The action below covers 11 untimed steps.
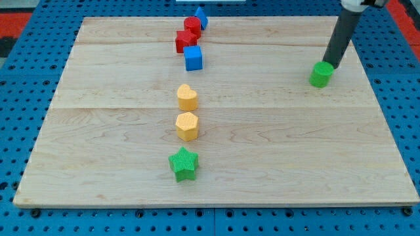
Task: Slide the green star to the bottom left of the green circle
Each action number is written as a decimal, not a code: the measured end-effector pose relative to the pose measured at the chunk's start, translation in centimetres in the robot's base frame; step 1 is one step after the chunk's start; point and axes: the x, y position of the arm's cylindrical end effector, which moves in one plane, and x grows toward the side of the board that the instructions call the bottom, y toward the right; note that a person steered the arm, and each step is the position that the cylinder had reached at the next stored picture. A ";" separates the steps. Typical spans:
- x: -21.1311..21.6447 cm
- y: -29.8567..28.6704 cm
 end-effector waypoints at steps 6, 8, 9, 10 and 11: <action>16.6 -36.7; 21.9 -22.9; 18.5 -18.0; 15.4 -12.7; 11.0 -10.9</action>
